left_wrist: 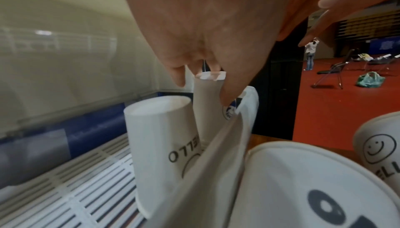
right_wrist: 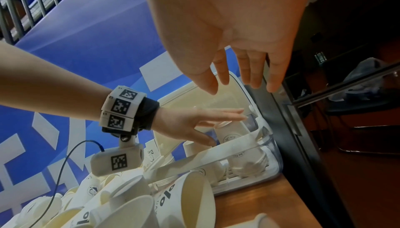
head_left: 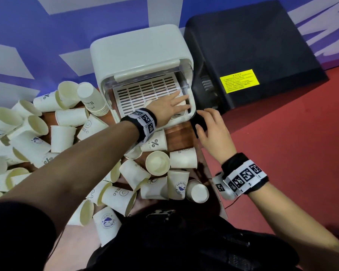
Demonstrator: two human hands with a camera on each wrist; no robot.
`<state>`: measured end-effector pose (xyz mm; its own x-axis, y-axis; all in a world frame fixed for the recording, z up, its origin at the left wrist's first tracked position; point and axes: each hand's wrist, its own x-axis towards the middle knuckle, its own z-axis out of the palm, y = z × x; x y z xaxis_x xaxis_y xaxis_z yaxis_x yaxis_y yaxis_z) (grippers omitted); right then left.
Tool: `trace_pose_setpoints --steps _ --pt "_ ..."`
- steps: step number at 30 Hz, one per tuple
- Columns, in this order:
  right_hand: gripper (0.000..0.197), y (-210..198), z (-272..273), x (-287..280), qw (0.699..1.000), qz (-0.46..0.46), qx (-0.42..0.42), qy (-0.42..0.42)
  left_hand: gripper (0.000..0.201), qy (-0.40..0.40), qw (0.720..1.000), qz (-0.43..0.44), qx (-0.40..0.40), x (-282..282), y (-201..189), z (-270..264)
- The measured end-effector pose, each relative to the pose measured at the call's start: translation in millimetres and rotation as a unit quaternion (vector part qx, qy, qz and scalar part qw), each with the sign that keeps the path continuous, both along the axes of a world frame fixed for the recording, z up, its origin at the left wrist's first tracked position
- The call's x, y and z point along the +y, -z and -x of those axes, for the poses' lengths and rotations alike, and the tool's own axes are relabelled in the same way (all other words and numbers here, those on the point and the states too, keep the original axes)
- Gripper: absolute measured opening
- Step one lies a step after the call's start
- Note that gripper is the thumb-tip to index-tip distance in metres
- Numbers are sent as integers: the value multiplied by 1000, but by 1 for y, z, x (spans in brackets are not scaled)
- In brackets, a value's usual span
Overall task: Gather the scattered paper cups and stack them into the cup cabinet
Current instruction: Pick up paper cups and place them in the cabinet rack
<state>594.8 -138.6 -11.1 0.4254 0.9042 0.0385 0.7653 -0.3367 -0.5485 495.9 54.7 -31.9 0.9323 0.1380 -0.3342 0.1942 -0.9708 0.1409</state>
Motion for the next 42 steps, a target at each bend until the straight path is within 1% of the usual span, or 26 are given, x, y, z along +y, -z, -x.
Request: trace_pose_setpoints --steps 3,6,8,10,12,14,17,20,24,25,27,28,31,32,35,37,39,40,42 --pt "39 -1 -1 0 1000 1 8 -2 72 -11 1000 -3 6 3 4 -1" --pt "39 -2 -2 0 1000 2 13 2 69 -14 1000 -10 -7 7 0 6" --pt "39 -4 0 1 1000 6 17 2 66 -32 998 2 -51 6 -5 16" --pt "39 -6 4 1 1000 6 25 0 58 -55 992 28 -112 2 -8 32" --pt "40 -9 10 -1 999 7 35 -5 48 -81 984 41 -155 -6 -10 52" --pt "40 -12 18 -6 999 10 37 -16 43 -93 977 45 -184 -14 -14 76" --pt "39 -12 31 -17 998 29 39 -41 42 -76 971 45 -220 -24 -19 112" --pt "36 -12 49 -27 996 50 42 -68 39 -65 969 41 -234 -34 -22 144" --pt "31 -11 79 -35 994 48 45 -92 33 -93 968 38 -230 -53 -29 189" --pt "30 -10 87 -36 993 53 45 -96 35 -99 969 40 -224 -59 -31 200" --pt "29 -10 103 -39 991 73 44 -103 49 -109 972 57 -200 -70 -33 222" --pt "30 -10 111 -40 990 83 47 -107 51 -111 974 66 -188 -75 -33 234" --pt "30 -11 137 -45 986 111 59 -110 40 -111 974 84 -179 -92 -28 269" --pt "30 -12 146 -47 985 119 60 -108 39 -109 974 92 -174 -97 -26 280" --pt "30 -8 171 -54 982 137 64 -109 39 -125 974 120 -149 -117 -21 307" --pt "31 -3 188 -58 978 158 68 -119 39 -136 972 110 -158 -131 -12 322" --pt "32 3 205 -60 973 177 76 -125 45 -172 970 88 -149 -145 -2 332" --pt "33 5 213 -59 971 185 81 -125 47 -200 969 84 -122 -150 0 336" --pt "33 10 228 -54 968 198 93 -126 47 -241 966 88 -34 -157 6 342"
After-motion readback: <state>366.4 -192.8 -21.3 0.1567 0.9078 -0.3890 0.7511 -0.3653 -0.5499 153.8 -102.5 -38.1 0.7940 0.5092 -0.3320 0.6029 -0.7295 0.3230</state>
